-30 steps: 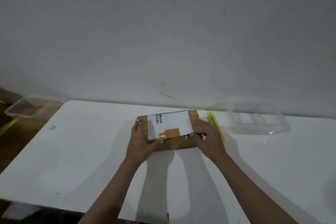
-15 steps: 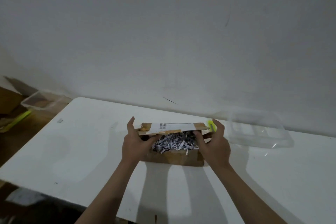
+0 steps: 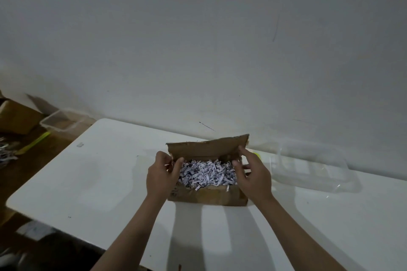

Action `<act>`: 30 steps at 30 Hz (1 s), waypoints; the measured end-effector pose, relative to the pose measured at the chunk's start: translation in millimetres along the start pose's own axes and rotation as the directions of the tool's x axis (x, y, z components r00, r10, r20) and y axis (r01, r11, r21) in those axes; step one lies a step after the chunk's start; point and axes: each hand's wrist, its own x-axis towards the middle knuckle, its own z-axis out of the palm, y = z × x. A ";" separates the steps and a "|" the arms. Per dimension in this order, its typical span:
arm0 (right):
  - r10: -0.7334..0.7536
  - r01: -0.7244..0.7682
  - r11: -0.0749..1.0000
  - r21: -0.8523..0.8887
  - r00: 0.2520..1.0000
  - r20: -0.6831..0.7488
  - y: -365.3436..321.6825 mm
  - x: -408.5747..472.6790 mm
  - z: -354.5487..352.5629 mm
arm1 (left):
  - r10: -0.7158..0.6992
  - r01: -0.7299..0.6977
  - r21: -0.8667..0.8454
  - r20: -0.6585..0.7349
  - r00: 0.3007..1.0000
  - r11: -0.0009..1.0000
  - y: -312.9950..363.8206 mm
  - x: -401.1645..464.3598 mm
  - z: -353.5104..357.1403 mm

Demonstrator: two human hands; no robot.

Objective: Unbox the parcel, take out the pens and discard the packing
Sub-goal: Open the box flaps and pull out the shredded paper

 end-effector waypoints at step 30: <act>0.021 0.035 0.992 -0.125 0.906 0.424 -21.3 22.6 4.1 | 0.388 -0.433 0.114 0.284 0.877 0.894 15.8 3.3 7.5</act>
